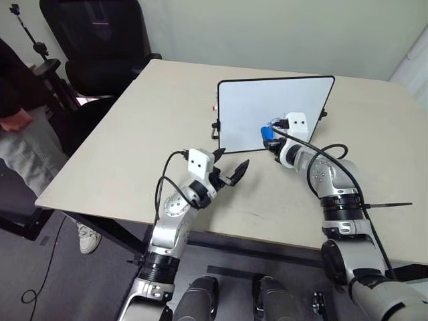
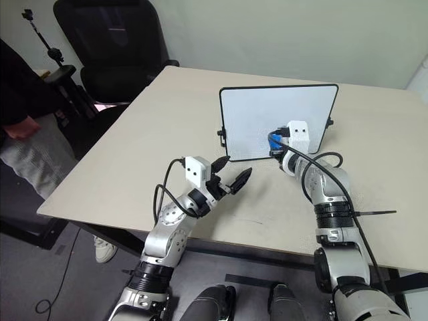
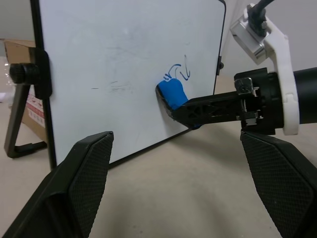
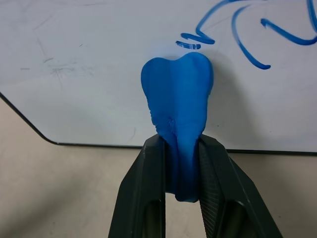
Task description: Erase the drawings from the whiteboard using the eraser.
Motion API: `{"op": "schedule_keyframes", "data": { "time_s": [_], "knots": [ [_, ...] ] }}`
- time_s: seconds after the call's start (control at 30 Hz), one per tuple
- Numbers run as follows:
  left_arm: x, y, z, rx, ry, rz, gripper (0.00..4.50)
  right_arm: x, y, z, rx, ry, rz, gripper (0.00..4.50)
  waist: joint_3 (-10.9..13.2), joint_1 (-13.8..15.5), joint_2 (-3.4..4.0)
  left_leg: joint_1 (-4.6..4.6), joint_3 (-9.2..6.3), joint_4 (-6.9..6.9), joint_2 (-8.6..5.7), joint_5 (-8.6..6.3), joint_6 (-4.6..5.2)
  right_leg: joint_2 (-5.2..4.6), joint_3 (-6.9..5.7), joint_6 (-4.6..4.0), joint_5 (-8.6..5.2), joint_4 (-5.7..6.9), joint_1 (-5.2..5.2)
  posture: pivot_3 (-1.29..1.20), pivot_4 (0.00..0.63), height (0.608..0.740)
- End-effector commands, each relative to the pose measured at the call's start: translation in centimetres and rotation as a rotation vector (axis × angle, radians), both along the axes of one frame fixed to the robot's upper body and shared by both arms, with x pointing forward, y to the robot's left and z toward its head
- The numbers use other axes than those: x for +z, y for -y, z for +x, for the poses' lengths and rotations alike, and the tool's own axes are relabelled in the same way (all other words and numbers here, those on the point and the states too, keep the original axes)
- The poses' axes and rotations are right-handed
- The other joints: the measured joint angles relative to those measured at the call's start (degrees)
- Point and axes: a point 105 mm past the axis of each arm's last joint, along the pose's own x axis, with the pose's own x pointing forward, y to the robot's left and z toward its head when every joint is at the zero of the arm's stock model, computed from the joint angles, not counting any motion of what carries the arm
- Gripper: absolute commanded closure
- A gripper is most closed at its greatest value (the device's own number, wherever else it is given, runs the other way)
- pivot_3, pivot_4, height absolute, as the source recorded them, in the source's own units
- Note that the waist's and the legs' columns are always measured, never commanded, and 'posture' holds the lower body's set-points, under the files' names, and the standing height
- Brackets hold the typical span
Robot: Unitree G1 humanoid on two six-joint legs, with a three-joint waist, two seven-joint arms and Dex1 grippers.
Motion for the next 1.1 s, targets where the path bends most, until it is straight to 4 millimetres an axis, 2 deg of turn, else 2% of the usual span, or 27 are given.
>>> {"op": "schedule_keyframes", "data": {
  "time_s": [0.03, 0.23, 0.33, 0.43, 0.57, 0.73, 1.1],
  "knots": [
    [1.4, 0.0, -0.2, 0.006, 0.064, -0.009, 0.00, 4.8, 1.0, 0.8, -0.050, 0.158, 0.091, 3.83, 0.0, 0.0, 0.01, -0.02, 0.00, 0.00, 0.00, 0.00, 0.00, 0.00, 0.00, 0.00, 0.00, 0.00, -0.03, 0.00, 0.150, 0.740],
    [1.4, 0.0, -0.2, 0.006, 0.061, -0.010, 0.00, 7.4, 1.1, 0.4, -0.035, 0.234, 0.151, 3.83, 0.0, -0.1, 0.03, -0.07, 0.00, -0.02, 0.00, 0.00, 0.00, 0.00, 0.00, 0.07, -0.04, 0.00, -0.11, 0.00, 0.150, 0.740],
    [1.4, 0.0, -0.2, 0.003, 0.059, -0.011, 0.00, 7.5, 0.9, 0.3, -0.024, 0.227, 0.144, 3.83, 0.0, -0.2, 0.03, -0.06, 0.00, -0.04, 0.01, 0.00, 0.00, 0.00, 0.00, 0.09, -0.05, 0.02, -0.13, 0.00, 0.150, 0.740],
    [1.4, 0.0, -0.2, -0.001, 0.058, -0.011, 0.00, 6.9, 0.7, 0.3, -0.023, 0.207, 0.143, 3.83, 0.0, -0.2, 0.03, -0.06, 0.00, -0.05, 0.01, 0.00, 0.00, 0.00, 0.00, 0.09, -0.05, 0.02, -0.15, 0.00, 0.150, 0.740],
    [1.5, 0.1, -0.3, -0.002, 0.061, -0.011, 0.00, 3.9, 0.4, 0.4, -0.036, 0.109, 0.078, 3.83, 0.0, -0.3, 0.03, -0.05, 0.00, -0.05, 0.02, 0.01, -0.01, 0.00, 0.00, 0.06, -0.04, 0.03, -0.15, 0.00, 0.150, 0.740],
    [1.5, 0.0, -0.2, 0.004, 0.063, -0.012, 0.00, 2.2, 1.1, 0.7, -0.069, 0.028, 0.059, 3.83, 0.0, -0.3, 0.03, -0.04, 0.00, -0.04, 0.02, 0.01, -0.01, 0.00, 0.00, -0.11, 0.07, 0.02, -0.15, 0.00, 0.150, 0.740],
    [1.7, -0.2, -0.1, 0.014, 0.068, -0.013, 0.00, 0.8, 1.2, 0.4, -0.038, -0.041, 0.037, 3.83, 0.0, -0.3, 0.03, -0.04, 0.00, -0.05, 0.01, 0.01, -0.02, 0.00, 0.00, 0.00, 0.00, 0.01, -0.16, 0.00, 0.150, 0.740]
  ]
}}
